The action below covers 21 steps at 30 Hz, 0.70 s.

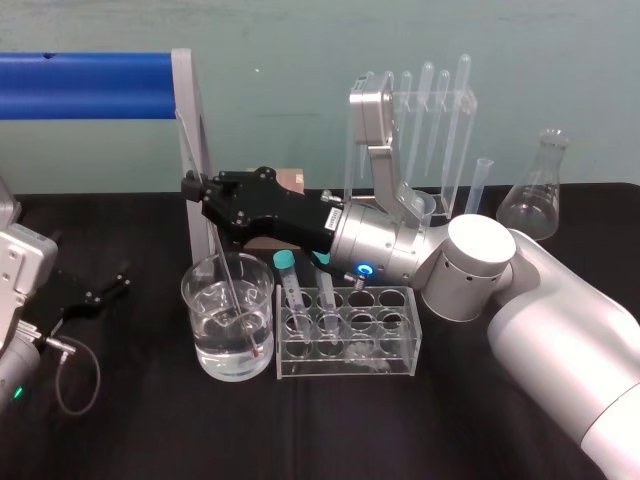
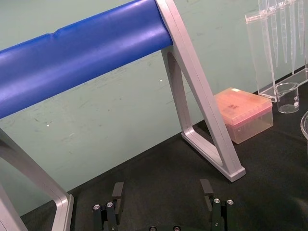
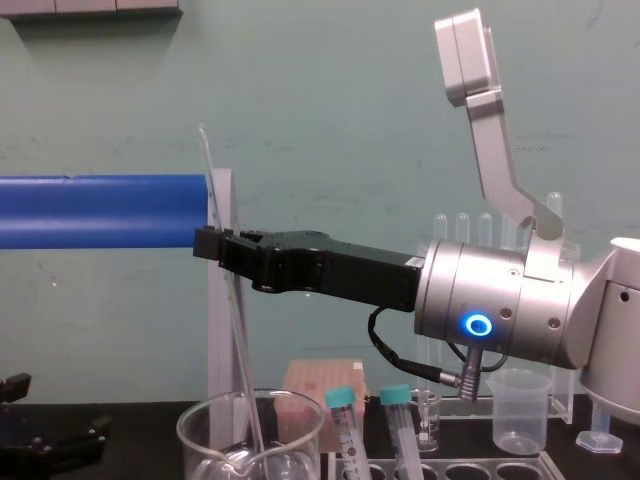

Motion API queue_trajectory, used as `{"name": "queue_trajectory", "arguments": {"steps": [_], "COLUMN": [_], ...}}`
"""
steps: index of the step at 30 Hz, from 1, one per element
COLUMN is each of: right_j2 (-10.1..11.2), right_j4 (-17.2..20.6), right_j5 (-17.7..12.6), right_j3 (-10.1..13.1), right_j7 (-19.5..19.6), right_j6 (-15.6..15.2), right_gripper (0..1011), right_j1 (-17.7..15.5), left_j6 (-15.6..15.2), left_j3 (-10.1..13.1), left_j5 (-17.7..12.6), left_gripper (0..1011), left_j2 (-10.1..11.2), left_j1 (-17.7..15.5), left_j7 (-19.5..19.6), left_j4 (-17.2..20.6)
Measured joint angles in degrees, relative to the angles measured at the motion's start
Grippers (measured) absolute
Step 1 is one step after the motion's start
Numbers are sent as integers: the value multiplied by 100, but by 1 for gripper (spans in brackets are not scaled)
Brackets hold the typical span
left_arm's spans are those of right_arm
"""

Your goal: Hold the thermometer with one hand and immerse one end into the beaker, then reinsert it into the test tube rack.

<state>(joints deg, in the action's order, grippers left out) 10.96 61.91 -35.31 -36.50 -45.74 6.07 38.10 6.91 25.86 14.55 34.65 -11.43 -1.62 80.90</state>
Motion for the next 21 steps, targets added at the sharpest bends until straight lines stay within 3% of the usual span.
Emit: {"name": "queue_trajectory", "arguments": {"steps": [21], "right_j2": [-14], "right_j4": [-8], "right_j5": [3], "right_j3": [-16], "right_j7": [-12], "right_j6": [-2], "right_gripper": [56], "right_j1": [-2], "left_j6": [0], "left_j3": [0], "left_j5": [0], "left_gripper": [1008], "left_j2": [0], "left_j1": [0], "left_j7": [0], "left_j4": [0]}}
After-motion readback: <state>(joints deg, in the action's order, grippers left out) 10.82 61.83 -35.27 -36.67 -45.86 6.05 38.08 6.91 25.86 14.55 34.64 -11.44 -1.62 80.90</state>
